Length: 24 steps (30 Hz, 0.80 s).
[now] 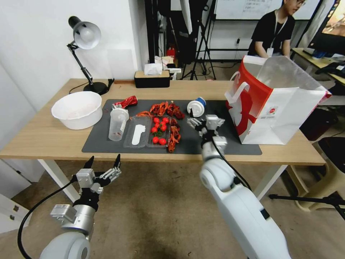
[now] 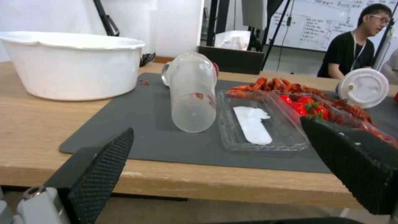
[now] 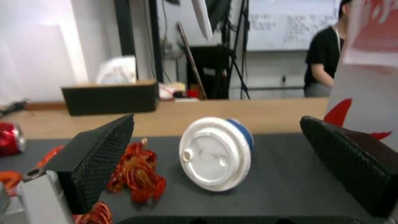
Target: Pick up the trash from the table and place it into the takeout bag.
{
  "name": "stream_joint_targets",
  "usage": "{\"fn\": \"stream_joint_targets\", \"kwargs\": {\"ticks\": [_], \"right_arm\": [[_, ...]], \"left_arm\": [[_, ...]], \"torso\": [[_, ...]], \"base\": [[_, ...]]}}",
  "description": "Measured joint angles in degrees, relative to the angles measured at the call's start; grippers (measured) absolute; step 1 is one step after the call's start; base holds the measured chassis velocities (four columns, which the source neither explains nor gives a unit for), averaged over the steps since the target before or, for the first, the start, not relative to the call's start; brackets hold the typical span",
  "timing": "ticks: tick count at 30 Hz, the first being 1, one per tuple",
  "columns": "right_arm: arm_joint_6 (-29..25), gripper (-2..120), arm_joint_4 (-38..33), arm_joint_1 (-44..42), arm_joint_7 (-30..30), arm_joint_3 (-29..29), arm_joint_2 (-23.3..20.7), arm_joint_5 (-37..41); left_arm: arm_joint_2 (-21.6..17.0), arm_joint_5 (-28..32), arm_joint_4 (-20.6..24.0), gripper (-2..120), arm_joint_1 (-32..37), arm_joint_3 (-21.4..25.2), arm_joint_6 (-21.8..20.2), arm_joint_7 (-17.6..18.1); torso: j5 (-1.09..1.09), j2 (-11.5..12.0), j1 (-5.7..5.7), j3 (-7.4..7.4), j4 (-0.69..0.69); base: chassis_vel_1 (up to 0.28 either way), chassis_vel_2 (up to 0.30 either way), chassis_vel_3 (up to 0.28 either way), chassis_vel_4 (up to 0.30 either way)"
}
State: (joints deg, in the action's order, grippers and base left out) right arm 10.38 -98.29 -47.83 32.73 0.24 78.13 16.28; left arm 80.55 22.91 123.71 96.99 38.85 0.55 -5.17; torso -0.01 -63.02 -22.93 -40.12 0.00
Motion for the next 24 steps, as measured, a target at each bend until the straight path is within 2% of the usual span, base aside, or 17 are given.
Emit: {"fn": "stream_joint_targets", "kwargs": {"ticks": [10,18,24], "right_arm": [[7.73,100,8.47,9.17,9.33,-2.76,4.09,3.72],[11.44,100,10.42,10.63,12.39,-1.80,5.45,5.23],[11.84,100,10.77,10.81,12.59,-1.44,5.75,5.45]], "left_arm": [[-0.18,0.96,0.56,100,-0.02,0.43,0.31,0.40],[-1.00,1.15,1.31,100,0.14,0.57,0.30,0.50],[-1.00,1.15,1.27,100,0.10,0.55,0.30,0.51]], "torso": [[0.00,0.00,0.00,0.01,0.00],[0.00,0.00,0.00,0.01,-0.01],[0.01,0.00,0.00,0.01,-0.01]], "base": [[0.000,0.000,0.000,0.000],[0.000,0.000,0.000,0.000],[0.000,0.000,0.000,0.000]]}}
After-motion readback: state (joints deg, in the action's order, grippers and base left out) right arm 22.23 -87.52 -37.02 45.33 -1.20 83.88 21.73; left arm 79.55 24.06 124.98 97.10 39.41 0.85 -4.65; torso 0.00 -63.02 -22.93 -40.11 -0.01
